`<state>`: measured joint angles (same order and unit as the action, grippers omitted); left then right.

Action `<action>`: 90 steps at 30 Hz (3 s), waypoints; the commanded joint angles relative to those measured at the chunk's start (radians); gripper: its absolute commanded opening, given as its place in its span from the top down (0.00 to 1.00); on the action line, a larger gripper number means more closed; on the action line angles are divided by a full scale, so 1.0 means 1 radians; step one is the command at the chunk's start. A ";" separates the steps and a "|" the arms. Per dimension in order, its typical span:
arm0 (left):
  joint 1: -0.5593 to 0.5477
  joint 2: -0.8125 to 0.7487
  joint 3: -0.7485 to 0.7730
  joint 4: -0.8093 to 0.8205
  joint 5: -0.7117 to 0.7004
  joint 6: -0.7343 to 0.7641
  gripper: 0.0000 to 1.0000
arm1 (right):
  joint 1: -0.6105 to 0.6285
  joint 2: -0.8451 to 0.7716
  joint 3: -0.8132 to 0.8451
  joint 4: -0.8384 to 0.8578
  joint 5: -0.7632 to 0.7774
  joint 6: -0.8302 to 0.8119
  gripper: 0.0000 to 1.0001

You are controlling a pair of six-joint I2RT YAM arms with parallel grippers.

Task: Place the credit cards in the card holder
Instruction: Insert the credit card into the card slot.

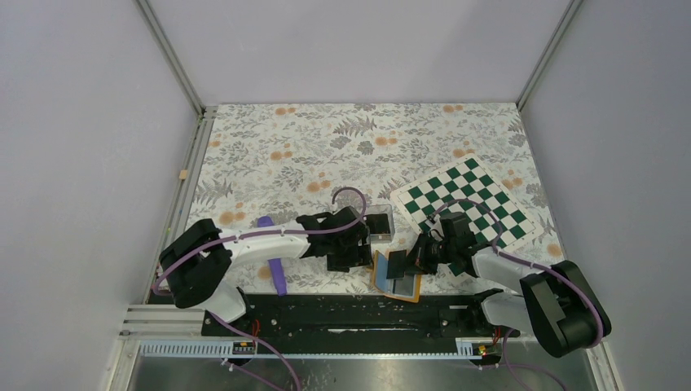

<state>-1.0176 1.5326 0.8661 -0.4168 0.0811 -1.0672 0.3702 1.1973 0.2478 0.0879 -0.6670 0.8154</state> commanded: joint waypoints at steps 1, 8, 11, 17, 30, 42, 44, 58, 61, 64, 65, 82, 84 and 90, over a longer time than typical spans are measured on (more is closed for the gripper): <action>-0.004 0.014 0.059 0.086 0.045 0.034 0.26 | 0.012 0.021 0.008 -0.063 0.031 -0.039 1.00; -0.024 0.106 0.098 0.105 0.091 0.057 0.29 | 0.012 0.024 0.017 -0.073 0.035 -0.040 1.00; -0.029 0.061 0.084 0.102 0.052 0.040 0.26 | 0.013 0.020 0.022 -0.082 0.040 -0.048 1.00; -0.029 -0.054 0.061 0.071 -0.034 0.027 0.21 | 0.012 0.017 0.030 -0.120 0.045 -0.060 1.00; -0.047 0.054 0.098 0.025 0.005 0.046 0.29 | 0.014 0.006 0.043 -0.143 0.050 -0.070 1.00; -0.059 0.203 0.129 -0.100 -0.036 0.067 0.86 | 0.012 -0.143 0.051 -0.209 0.096 -0.064 1.00; -0.059 0.209 0.124 -0.100 -0.033 0.065 0.92 | 0.012 -0.172 0.051 -0.216 0.108 -0.061 1.00; -0.062 0.236 0.134 -0.090 -0.006 0.073 1.00 | 0.013 -0.069 0.015 -0.064 0.047 -0.014 1.00; -0.062 0.237 0.135 -0.088 -0.005 0.072 1.00 | 0.013 -0.048 0.006 -0.040 0.044 -0.007 1.00; -0.063 0.241 0.136 -0.086 -0.001 0.072 1.00 | 0.015 -0.028 -0.011 -0.002 0.034 0.014 1.00; -0.062 0.241 0.136 -0.083 0.002 0.071 1.00 | 0.015 -0.018 -0.017 0.015 0.026 0.025 1.00; -0.062 0.267 0.152 -0.063 0.033 0.067 1.00 | 0.015 -0.043 -0.024 -0.121 -0.007 0.062 1.00; -0.062 0.266 0.155 -0.058 0.035 0.064 1.00 | 0.015 -0.039 -0.010 -0.171 -0.006 0.043 1.00; -0.058 0.276 0.162 -0.041 0.052 0.056 1.00 | 0.025 -0.007 0.001 -0.192 -0.041 0.033 1.00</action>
<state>-1.0645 1.7470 1.0214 -0.5110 0.1062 -0.9985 0.3752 1.1584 0.2367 0.0090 -0.6853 0.8829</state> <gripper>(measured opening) 0.006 0.026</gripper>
